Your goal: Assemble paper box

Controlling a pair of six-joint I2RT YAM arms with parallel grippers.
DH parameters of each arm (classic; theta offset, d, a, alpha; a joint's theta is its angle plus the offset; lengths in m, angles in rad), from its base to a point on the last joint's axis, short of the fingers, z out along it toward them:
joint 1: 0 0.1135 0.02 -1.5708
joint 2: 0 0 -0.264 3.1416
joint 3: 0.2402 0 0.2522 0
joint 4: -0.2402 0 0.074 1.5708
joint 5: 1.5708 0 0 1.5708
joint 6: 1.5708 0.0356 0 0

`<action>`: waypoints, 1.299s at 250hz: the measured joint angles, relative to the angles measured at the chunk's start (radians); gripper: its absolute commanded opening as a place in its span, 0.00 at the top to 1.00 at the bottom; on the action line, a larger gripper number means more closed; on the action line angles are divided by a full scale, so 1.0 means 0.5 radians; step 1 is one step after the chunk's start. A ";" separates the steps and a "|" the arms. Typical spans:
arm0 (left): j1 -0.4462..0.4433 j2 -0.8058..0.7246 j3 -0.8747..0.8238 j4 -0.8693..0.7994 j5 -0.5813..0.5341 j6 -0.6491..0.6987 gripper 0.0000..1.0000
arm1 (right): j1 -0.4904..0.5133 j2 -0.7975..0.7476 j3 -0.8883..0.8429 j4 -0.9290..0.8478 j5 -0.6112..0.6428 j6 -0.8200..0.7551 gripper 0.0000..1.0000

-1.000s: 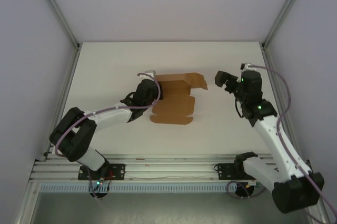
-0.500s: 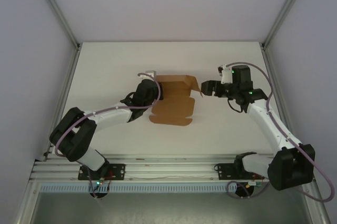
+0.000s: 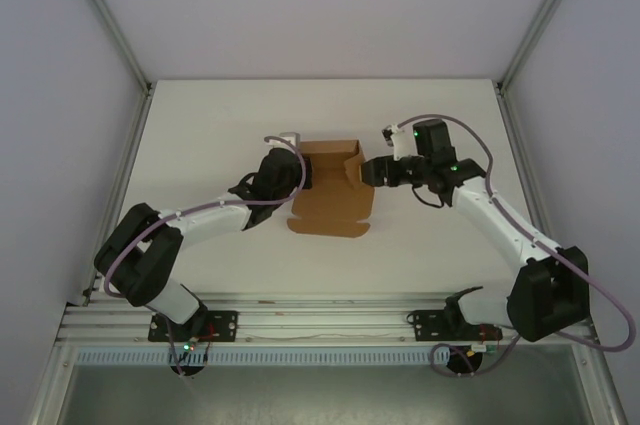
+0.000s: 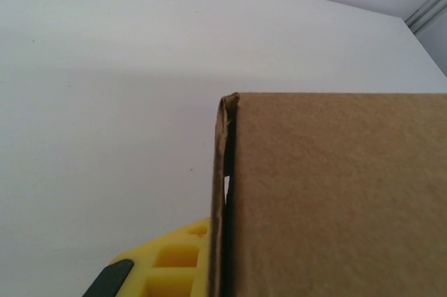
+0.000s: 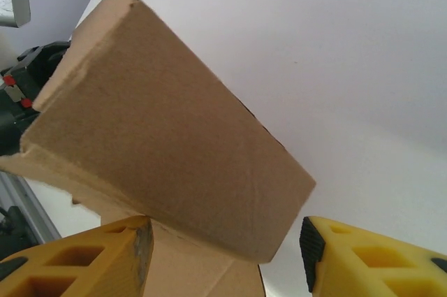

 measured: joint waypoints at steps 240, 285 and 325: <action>-0.003 0.103 0.219 -0.189 -0.024 0.049 1.00 | 0.571 0.245 0.024 0.528 1.700 -0.062 0.87; -0.050 0.174 0.333 -0.311 -0.072 0.014 1.00 | 0.684 0.504 0.110 0.583 2.370 0.092 0.97; -0.068 0.201 0.425 -0.388 -0.097 -0.037 1.00 | 0.739 0.746 0.414 0.308 2.770 0.262 0.98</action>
